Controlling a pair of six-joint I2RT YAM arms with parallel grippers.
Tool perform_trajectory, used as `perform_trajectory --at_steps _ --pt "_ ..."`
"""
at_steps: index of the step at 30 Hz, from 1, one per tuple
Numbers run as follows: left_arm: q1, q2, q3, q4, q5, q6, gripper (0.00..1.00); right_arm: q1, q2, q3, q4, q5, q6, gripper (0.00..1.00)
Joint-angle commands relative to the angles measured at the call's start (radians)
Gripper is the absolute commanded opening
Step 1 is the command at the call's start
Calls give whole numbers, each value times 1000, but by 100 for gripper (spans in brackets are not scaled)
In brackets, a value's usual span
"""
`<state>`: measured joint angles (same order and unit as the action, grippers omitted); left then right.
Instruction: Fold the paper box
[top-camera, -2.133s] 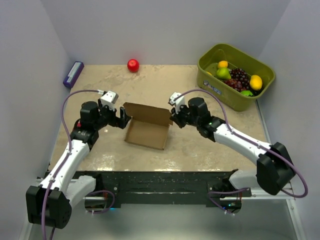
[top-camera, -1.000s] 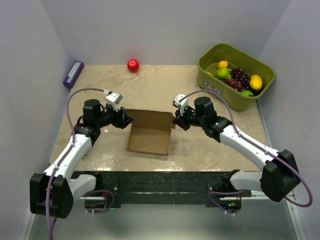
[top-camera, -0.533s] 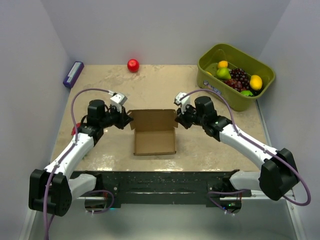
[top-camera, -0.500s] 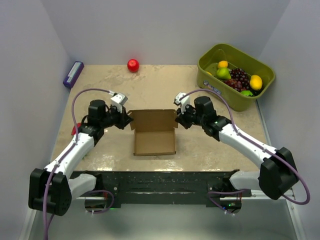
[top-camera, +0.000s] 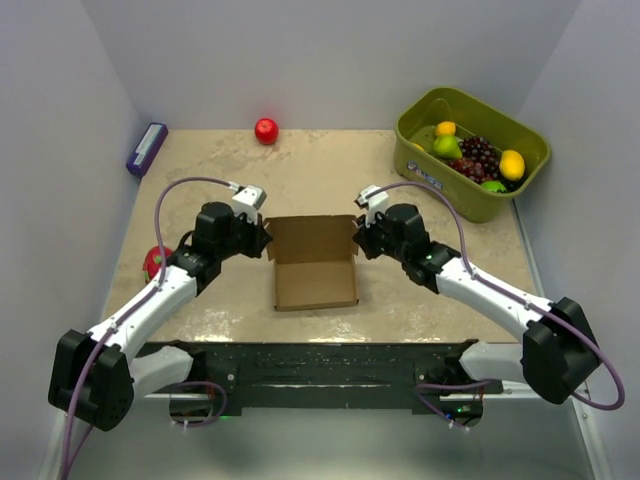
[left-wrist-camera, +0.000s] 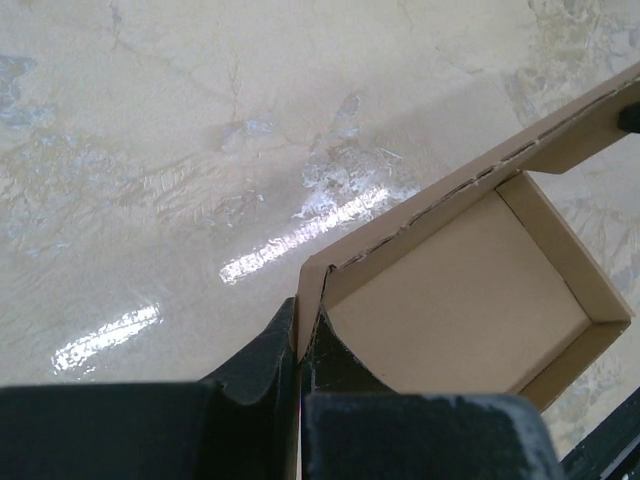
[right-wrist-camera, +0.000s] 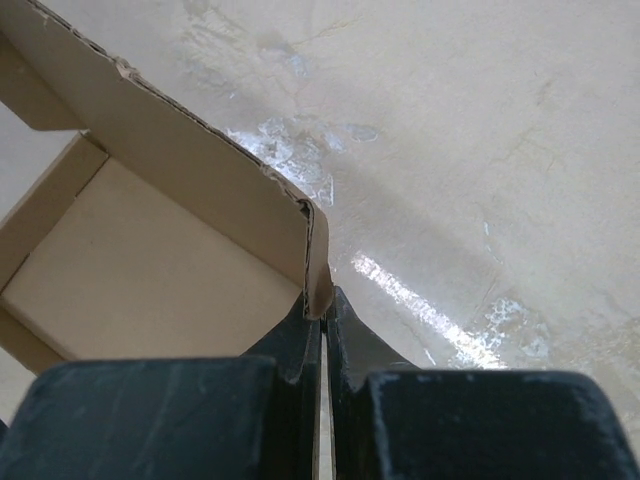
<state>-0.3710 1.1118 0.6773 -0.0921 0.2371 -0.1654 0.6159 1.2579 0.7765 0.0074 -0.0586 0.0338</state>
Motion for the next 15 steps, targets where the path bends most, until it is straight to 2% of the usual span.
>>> perform_trajectory --at_steps 1,15 --pt "-25 -6 33 26 -113 -75 0 25 -60 -40 126 152 104 0" --pt "-201 141 85 189 -416 -154 0 119 -40 -120 296 414 331 0"
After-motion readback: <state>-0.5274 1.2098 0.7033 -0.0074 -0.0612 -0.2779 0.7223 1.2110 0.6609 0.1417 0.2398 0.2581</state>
